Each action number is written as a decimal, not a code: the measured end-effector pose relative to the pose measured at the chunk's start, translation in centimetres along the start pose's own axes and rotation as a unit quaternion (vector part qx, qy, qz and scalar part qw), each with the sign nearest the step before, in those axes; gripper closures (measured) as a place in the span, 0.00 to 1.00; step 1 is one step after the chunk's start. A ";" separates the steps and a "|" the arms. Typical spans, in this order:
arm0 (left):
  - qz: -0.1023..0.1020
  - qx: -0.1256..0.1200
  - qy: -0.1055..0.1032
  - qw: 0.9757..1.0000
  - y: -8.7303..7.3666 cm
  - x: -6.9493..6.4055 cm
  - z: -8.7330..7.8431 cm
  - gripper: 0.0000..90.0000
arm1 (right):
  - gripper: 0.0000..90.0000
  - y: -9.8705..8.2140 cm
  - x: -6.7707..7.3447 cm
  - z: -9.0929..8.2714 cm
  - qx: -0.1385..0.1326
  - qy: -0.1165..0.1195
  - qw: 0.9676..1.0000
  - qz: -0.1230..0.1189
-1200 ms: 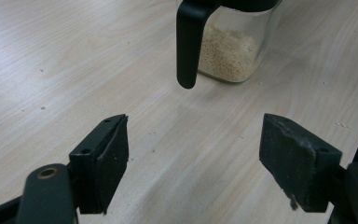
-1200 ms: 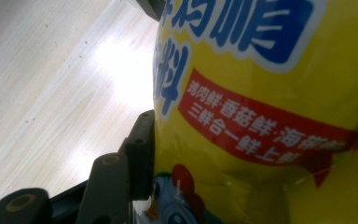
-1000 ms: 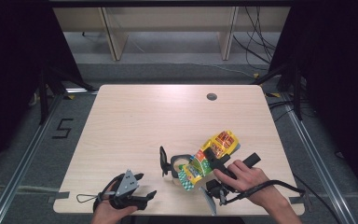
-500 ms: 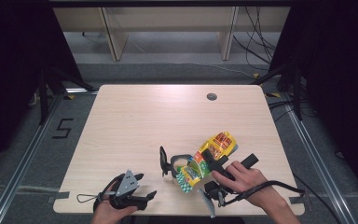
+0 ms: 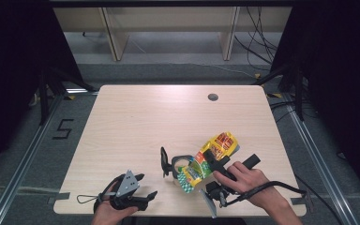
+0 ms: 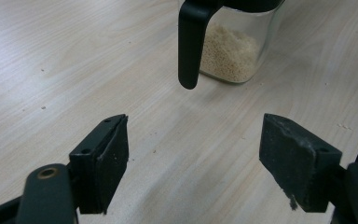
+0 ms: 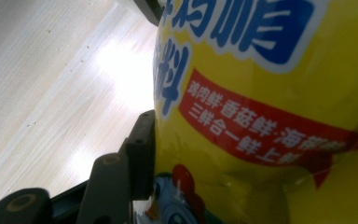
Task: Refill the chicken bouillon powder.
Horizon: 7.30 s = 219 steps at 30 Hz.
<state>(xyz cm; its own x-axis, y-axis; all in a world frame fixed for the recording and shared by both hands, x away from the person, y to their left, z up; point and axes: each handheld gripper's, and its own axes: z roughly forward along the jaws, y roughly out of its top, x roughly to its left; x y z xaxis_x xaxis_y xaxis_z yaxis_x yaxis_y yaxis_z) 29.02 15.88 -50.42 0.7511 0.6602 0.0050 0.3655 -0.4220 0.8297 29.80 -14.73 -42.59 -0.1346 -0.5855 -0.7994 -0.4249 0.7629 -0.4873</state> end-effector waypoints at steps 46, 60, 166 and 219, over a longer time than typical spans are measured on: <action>0.018 0.007 -0.002 1.000 0.1 0.4 0.0 0.26 | 0.59 -0.1 0.1 -0.2 -0.001 0.001 1.000 0.016; 0.009 0.009 0.000 1.000 0.0 0.2 0.0 0.26 | 0.59 0.1 -0.3 -0.5 0.003 -0.009 1.000 0.000; 0.013 0.003 -0.001 1.000 0.1 0.1 0.0 0.26 | 0.60 -1.0 -0.3 -0.4 0.011 -0.004 1.000 -0.003; 0.017 0.005 -0.003 1.000 0.1 0.2 0.0 0.26 | 0.60 -0.6 -0.5 -0.4 0.004 -0.008 1.000 -0.017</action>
<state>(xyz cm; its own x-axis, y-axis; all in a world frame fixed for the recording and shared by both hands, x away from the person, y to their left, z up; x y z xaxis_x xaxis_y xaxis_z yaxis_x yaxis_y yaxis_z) 29.16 15.95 -50.36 0.7664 0.6416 0.0298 0.3450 -0.4503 0.8236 29.80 -14.99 -41.79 -0.1057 -0.6072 -0.7875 -0.4212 0.7447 -0.5177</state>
